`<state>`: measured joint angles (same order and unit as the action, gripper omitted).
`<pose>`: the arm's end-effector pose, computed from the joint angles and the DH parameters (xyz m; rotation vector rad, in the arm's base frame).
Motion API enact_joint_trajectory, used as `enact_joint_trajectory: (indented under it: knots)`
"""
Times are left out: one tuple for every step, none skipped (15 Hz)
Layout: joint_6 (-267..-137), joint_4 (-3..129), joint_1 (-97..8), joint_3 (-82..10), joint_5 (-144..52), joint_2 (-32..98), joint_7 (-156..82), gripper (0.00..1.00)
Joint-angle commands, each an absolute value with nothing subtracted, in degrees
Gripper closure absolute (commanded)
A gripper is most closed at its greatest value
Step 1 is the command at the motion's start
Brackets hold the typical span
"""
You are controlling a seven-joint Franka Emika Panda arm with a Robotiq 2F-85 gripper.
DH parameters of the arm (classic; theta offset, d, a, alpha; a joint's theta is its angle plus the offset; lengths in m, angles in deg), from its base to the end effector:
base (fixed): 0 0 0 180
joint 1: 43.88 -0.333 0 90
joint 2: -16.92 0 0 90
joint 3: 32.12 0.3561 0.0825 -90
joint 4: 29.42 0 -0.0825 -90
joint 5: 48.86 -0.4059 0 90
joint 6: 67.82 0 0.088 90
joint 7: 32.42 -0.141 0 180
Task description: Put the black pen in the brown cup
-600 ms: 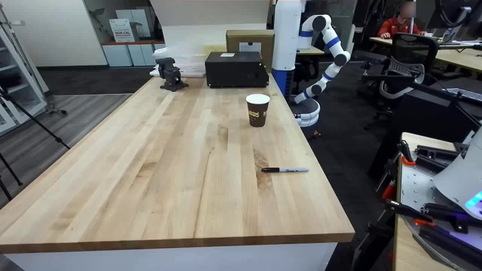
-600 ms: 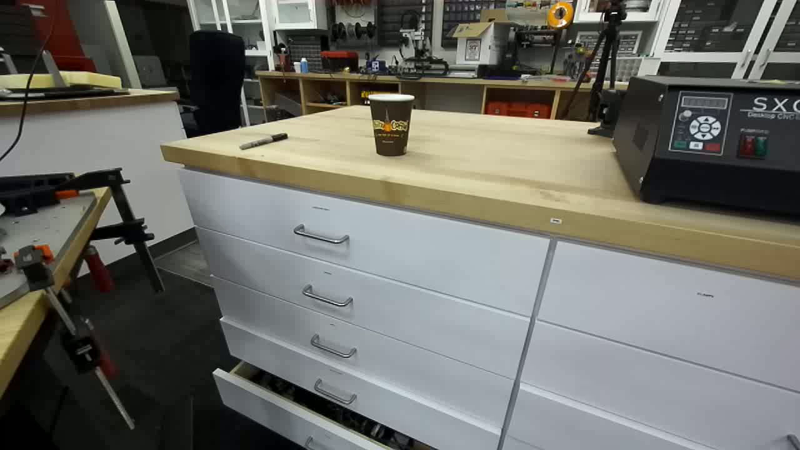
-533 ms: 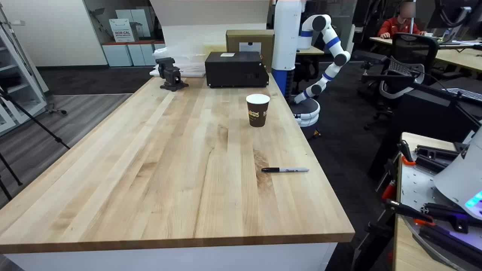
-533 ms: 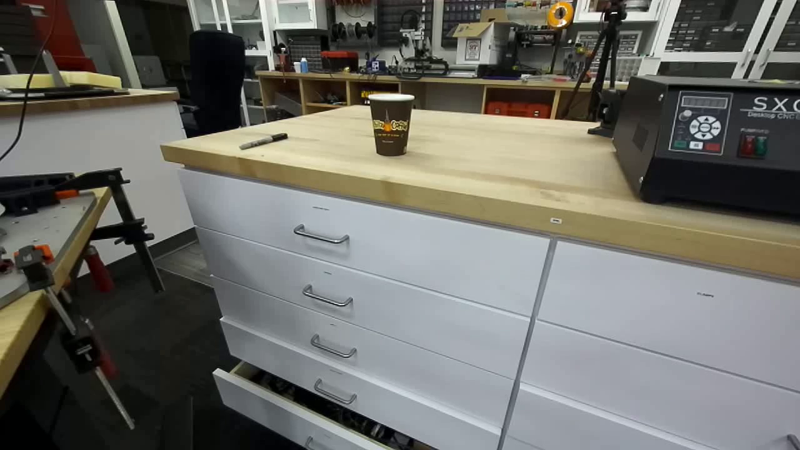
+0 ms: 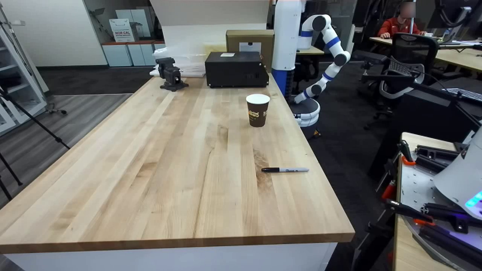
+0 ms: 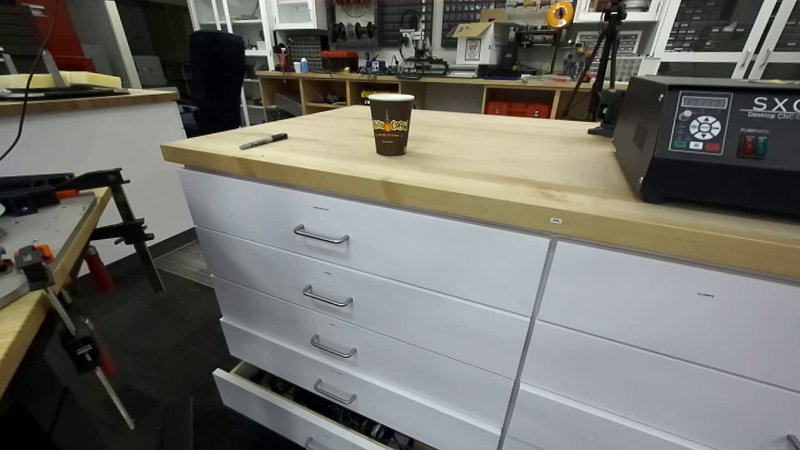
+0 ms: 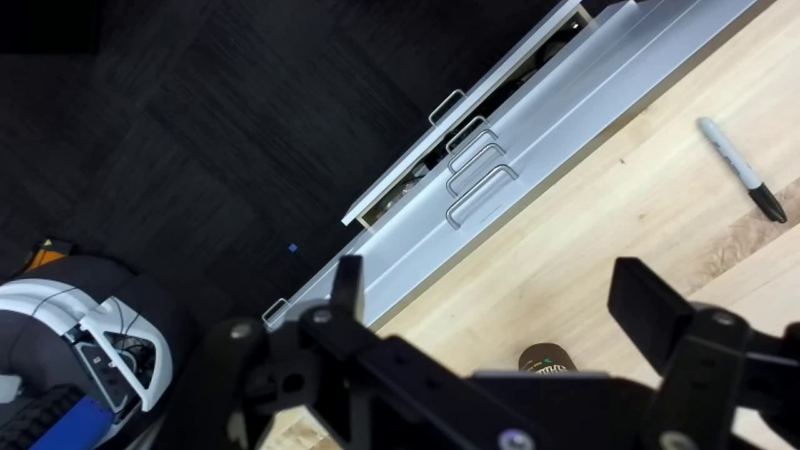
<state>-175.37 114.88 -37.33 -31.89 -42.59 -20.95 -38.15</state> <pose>0.3467 -0.0502 0.4905 3.0221 -0.2714 0.0287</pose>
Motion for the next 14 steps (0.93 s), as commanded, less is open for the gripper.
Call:
enact_joint_trajectory:
  knots:
    - [-175.5, 115.1, -38.2, -32.1, -42.7, -20.8, -38.5, 0.0]
    - [-175.8, 115.2, -38.5, -31.9, -43.0, -20.5, -38.6, 0.0]
    - [-176.3, 115.2, -39.0, -31.7, -43.3, -19.9, -38.7, 0.0]
    - [-176.7, 115.3, -39.6, -31.3, -43.8, -19.5, -38.7, 0.0]
    - [-177.3, 115.3, -40.4, -30.9, -44.4, -18.8, -38.6, 0.0]
    - [-177.8, 115.4, -41.2, -30.6, -45.0, -18.2, -38.4, 0.0]
    - [-178.5, 115.5, -42.4, -30.1, -45.9, -17.6, -38.0, 0.0]
    - [-179.5, 115.6, -43.6, -29.7, -46.9, -16.8, -37.6, 0.0]
    - [-180.7, 115.8, -45.1, -29.3, -48.3, -16.1, -36.7, 0.0]
    - [-182.0, 115.9, -46.4, -28.7, -49.5, -15.2, -36.2, 0.0]
    - [-183.5, 116.0, -47.8, -28.1, -50.6, -14.2, -35.5, 0.0]
    - [-185.1, 116.2, -49.1, -27.6, -51.5, -13.0, -34.7, 0.0]
    - [-186.7, 116.2, -50.2, -27.1, -52.1, -11.7, -34.0, 0.0]
    - [-188.3, 116.2, -51.2, -26.7, -52.6, -10.1, -32.9, 0.0]
